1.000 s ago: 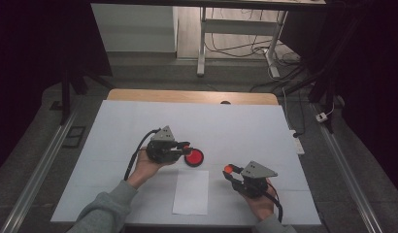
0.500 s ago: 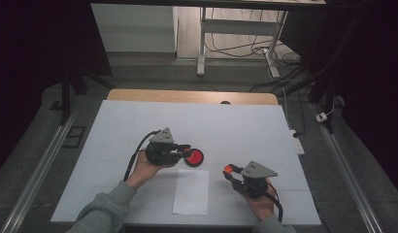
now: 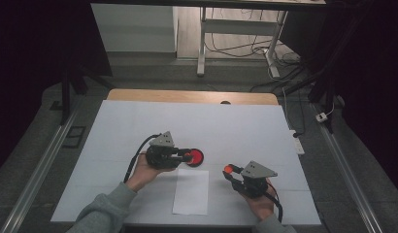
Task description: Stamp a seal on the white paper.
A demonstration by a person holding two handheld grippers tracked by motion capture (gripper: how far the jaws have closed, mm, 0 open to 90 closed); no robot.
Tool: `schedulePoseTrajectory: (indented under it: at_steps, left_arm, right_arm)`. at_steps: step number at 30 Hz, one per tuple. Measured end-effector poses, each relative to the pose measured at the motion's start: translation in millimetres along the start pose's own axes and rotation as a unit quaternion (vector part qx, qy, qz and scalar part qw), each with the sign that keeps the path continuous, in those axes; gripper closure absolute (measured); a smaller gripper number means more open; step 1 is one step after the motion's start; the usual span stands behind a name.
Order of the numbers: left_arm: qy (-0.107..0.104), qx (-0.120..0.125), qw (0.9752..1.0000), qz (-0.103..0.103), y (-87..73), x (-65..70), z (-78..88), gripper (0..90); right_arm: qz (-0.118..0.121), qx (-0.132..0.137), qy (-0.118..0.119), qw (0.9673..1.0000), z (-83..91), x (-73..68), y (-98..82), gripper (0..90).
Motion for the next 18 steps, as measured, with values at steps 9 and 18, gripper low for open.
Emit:
schedulePoseTrajectory:
  at_steps: [9,18]
  left_arm:
    - [-0.008,-0.004,1.0,-0.002,-2.7,5.0,-0.8,72.6]
    - [-0.013,-0.01,0.9998,-0.007,-6.5,9.6,-2.3,72.6]
  right_arm:
    - [0.0,-0.001,0.001,1.0,-0.5,-0.3,-0.3,64.1]
    - [0.0,-0.001,0.0,1.0,-0.6,-0.2,-0.3,64.1]
Point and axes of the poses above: each handheld gripper's, and its own axes: z roughly backward along the jaws, y roughly out of its top, x roughly to its right, the point moved 8 cm from there along -z, roughly forward along the jaws, and after that the axes turned 13 degrees about y, right-handed, at the moved point
